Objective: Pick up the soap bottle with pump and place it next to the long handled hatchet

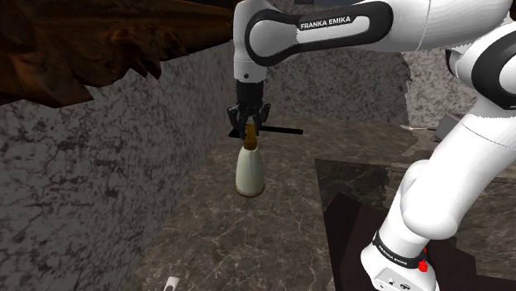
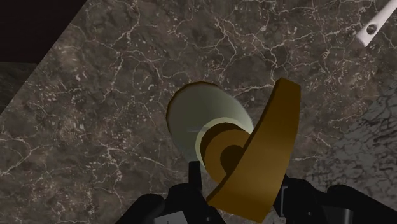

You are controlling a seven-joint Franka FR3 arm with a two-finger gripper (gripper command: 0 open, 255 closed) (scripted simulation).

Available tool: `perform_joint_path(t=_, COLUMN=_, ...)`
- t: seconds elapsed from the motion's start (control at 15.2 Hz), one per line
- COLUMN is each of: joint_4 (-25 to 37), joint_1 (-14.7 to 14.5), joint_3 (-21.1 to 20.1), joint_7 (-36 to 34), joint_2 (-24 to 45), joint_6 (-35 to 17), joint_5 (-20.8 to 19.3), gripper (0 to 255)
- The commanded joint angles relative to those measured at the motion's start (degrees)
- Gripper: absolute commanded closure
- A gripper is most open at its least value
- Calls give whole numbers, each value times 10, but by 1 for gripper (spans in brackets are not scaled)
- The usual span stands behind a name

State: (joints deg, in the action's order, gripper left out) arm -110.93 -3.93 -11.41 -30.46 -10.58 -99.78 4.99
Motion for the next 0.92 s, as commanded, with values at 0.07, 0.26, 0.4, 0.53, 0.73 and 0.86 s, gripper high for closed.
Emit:
perform_joint_path(t=0.07, joint_4=24, joint_1=0, joint_3=0, joint_7=-2, joint_2=2, joint_6=22, joint_5=-1, gripper=255)
perform_joint_path(t=0.26, joint_4=50, joint_1=0, joint_3=0, joint_7=-3, joint_2=5, joint_6=45, joint_5=-2, gripper=255)
perform_joint_path(t=0.4, joint_4=68, joint_1=1, joint_3=1, joint_7=-4, joint_2=7, joint_6=61, joint_5=-2, gripper=255)
perform_joint_path(t=0.53, joint_4=86, joint_1=1, joint_3=1, joint_7=-6, joint_2=10, joint_6=76, joint_5=-3, gripper=255)
perform_joint_path(t=0.73, joint_4=115, joint_1=1, joint_3=1, joint_7=-7, joint_2=15, joint_6=100, joint_5=-4, gripper=255)
perform_joint_path(t=0.86, joint_4=136, joint_1=1, joint_3=1, joint_7=-9, joint_2=19, joint_6=116, joint_5=-5, gripper=255)
